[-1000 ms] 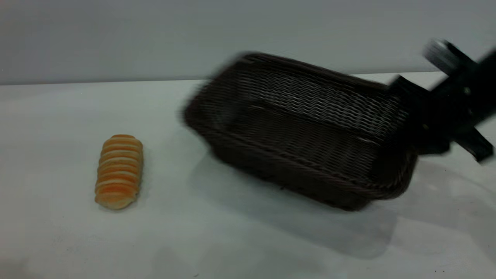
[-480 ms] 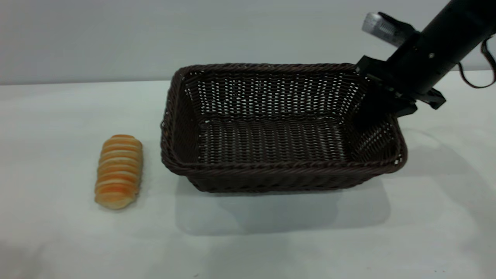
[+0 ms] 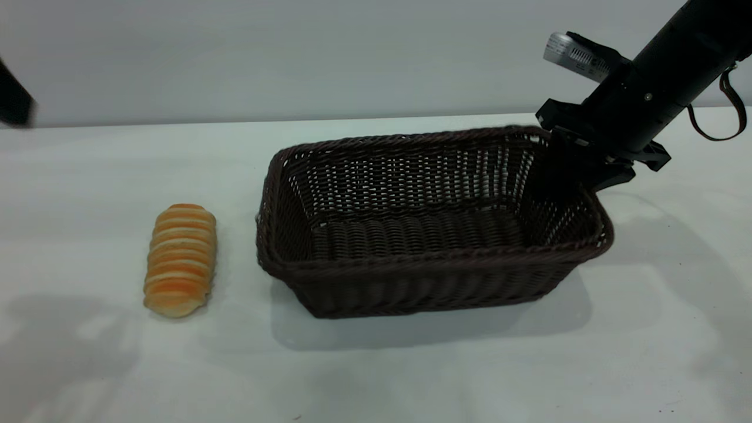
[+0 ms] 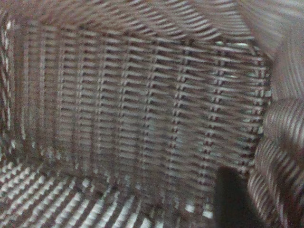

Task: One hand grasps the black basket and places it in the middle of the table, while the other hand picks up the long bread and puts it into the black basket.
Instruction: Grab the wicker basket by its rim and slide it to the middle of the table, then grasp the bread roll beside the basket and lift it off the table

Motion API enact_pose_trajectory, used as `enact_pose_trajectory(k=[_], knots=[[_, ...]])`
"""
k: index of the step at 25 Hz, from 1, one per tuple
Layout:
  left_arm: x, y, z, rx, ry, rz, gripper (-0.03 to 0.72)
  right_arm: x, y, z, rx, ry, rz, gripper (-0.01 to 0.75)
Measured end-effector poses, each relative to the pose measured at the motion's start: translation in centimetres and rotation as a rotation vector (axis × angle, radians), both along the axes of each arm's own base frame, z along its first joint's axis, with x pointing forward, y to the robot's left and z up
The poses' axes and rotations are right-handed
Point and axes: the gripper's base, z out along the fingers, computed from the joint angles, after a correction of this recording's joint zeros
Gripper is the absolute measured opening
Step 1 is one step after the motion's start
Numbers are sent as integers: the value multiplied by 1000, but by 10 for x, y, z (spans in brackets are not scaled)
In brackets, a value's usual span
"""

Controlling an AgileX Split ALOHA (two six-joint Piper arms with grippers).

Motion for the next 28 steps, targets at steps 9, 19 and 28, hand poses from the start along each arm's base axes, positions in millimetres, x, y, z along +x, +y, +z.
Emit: enact_pose_trajectory(k=[9, 19, 28], knots=[[61, -29, -81, 21, 140, -74, 590, -21, -7, 88, 36, -25, 111, 473], [102, -43, -153, 39, 243, -98, 590, -80, -25, 217, -25, -168, 154, 473], [106, -42, -178, 53, 252, -85, 293, -147, -31, 283, -63, -315, 93, 473]])
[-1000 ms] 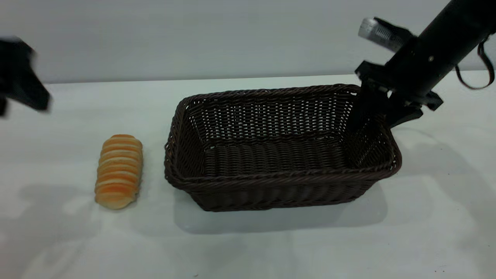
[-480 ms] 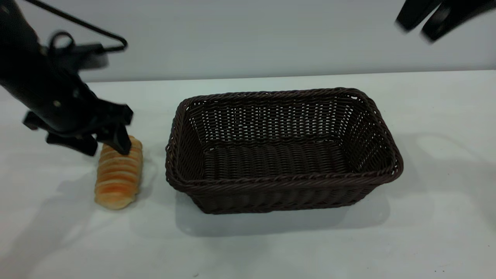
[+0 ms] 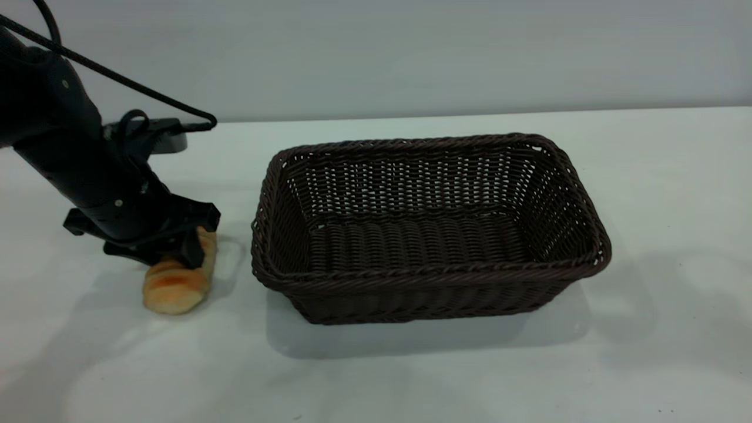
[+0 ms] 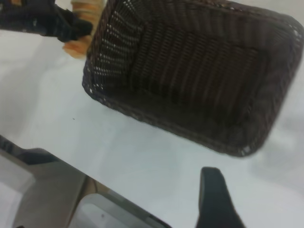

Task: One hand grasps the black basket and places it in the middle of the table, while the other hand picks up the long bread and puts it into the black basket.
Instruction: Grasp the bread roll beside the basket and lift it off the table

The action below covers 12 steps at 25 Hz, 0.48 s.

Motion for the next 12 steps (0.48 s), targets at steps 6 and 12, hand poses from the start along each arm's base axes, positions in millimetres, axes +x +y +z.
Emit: enact_pose_trajectory(k=[6, 12], knots=[[-2, -1, 19, 9, 5, -59, 106, -65, -11, -20, -102, 42, -37, 473], [-9, -1, 122, 32, -170, -183, 106, -133, -18, -71, -163, 134, -35, 446]])
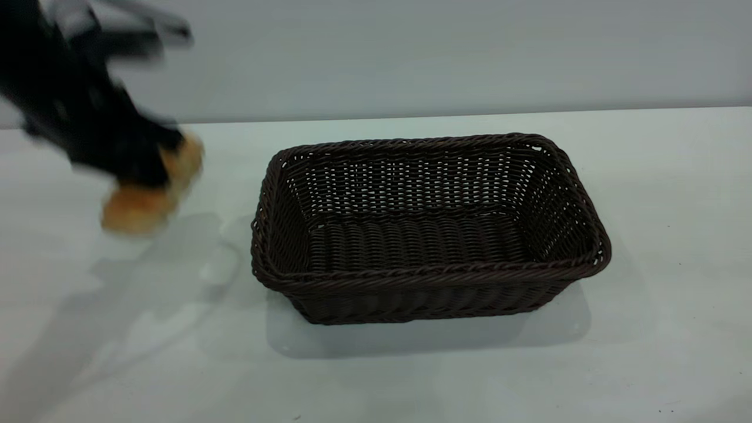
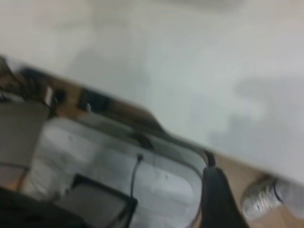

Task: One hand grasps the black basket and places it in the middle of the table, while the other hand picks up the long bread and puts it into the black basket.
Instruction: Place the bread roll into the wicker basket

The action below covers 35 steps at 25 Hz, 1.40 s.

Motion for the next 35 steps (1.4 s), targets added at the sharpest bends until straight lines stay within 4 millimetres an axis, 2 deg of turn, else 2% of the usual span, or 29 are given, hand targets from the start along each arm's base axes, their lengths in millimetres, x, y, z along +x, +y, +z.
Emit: enact_pose_trajectory(k=[4, 6, 8, 12, 14, 18, 22, 24, 26, 30, 35], knots=[[-9, -14, 54, -16, -170, -47, 104, -40, -8, -26, -68, -64, -15, 414], [-14, -31, 64, -25, -215, -92, 104, -58, -12, -33, -96, -121, -42, 405], [-19, -52, 66, -34, -232, -151, 104, -72, -14, -40, -101, -167, -69, 401], [-27, -103, 51, -49, -273, -271, 108, -94, -16, -42, -101, -288, -101, 401], [-30, -128, 34, -52, -290, -323, 126, -102, -16, -39, -95, -351, -108, 401], [-36, -164, -8, -43, -290, -396, 233, -115, -17, -36, -88, -437, -120, 401], [-40, -177, -47, -21, -249, -421, 421, -123, -20, -34, -90, -491, -158, 401], [-41, -177, -55, -12, -228, -423, 503, -129, -20, -34, -86, -528, -165, 401], [-40, -176, -55, -16, -226, -414, 549, -135, -20, -33, -82, -570, -169, 401], [-41, -176, -27, -55, -266, -396, 573, -150, -21, -33, -73, -671, -175, 401], [-65, -165, 48, -64, -266, -501, 572, -155, -22, -33, -67, -703, -174, 401]])
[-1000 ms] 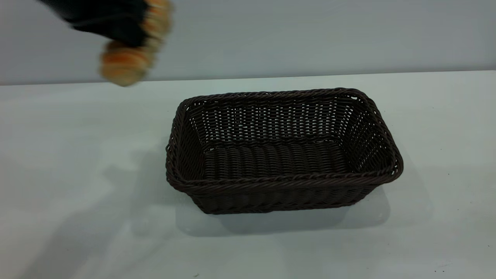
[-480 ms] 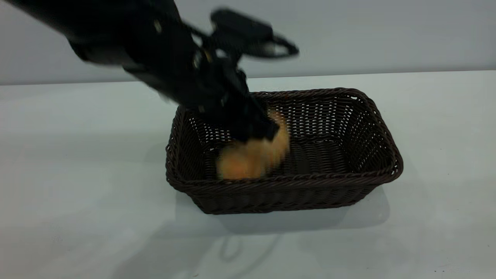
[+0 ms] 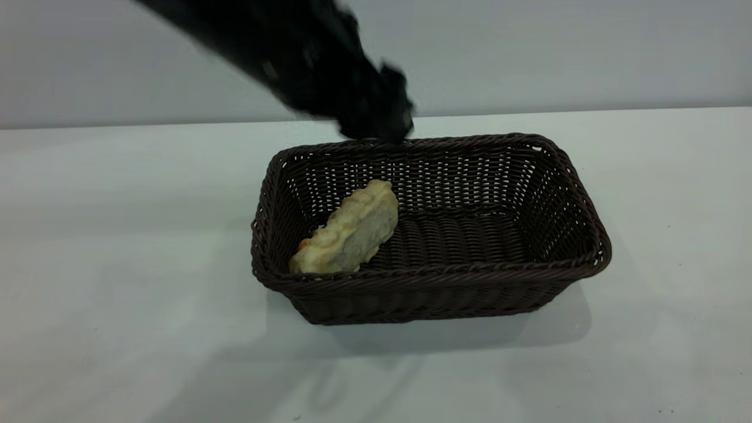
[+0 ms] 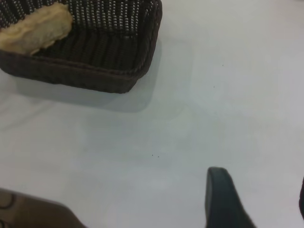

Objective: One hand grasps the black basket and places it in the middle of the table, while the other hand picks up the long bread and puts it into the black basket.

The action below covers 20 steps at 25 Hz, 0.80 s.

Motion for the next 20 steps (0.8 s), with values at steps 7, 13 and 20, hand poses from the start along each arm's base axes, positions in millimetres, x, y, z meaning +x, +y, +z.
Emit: enact_pose_trajectory(k=[7, 13, 20], knots=[[-72, 45, 104, 29, 54, -126, 546, -1, -1, 0, 2, -1, 56, 401], [-144, 109, 162, 135, 31, -65, 543, -1, -1, 0, 15, 3, 49, 401], [-217, 172, 174, 121, 17, 81, 543, -1, -1, 0, 16, 2, 48, 401]])
